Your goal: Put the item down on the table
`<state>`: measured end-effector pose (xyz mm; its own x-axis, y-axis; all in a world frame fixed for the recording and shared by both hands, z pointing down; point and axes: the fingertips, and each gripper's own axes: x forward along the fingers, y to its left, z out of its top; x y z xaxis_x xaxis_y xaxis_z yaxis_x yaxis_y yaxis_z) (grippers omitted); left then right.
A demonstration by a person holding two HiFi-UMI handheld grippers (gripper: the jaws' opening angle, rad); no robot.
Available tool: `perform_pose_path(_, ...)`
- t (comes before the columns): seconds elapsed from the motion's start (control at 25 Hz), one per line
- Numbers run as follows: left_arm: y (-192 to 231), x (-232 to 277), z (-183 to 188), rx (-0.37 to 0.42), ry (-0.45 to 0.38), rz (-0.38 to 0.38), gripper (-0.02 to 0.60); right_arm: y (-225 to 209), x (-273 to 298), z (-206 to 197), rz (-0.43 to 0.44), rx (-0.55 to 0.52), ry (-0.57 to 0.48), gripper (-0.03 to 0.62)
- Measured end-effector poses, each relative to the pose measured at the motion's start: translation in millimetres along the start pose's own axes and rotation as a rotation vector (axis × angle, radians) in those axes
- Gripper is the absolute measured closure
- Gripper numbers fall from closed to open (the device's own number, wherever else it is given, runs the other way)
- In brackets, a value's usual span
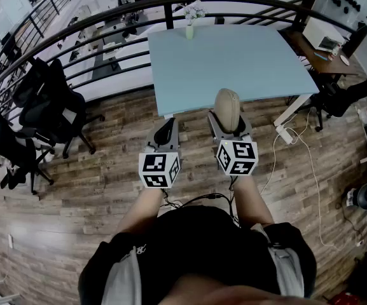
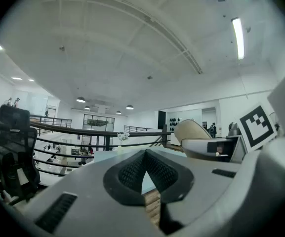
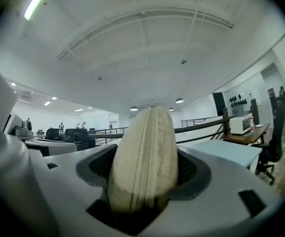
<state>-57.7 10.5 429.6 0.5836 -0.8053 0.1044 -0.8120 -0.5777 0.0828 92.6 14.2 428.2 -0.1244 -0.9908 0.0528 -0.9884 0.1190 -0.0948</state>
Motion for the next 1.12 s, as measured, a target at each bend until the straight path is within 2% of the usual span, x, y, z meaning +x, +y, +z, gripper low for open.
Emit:
perform_pose_path(0.4, -4, -26, 4, 0.011, -0.005, 0.004, 0.568, 23, -22, 9, 0.025, 0.005, -0.024, 0.272)
perform_pose_path(0.76, -1, -30, 6, 0.007, -0.013, -0.007, 0.568, 37, -26, 11, 0.041, -0.018, -0.017, 0.272)
perform_pose_path(1.12, 25, -31, 11, 0.000, -0.028, -0.027, 0.568, 54, -13, 16, 0.012, 0.002, -0.042, 0.272)
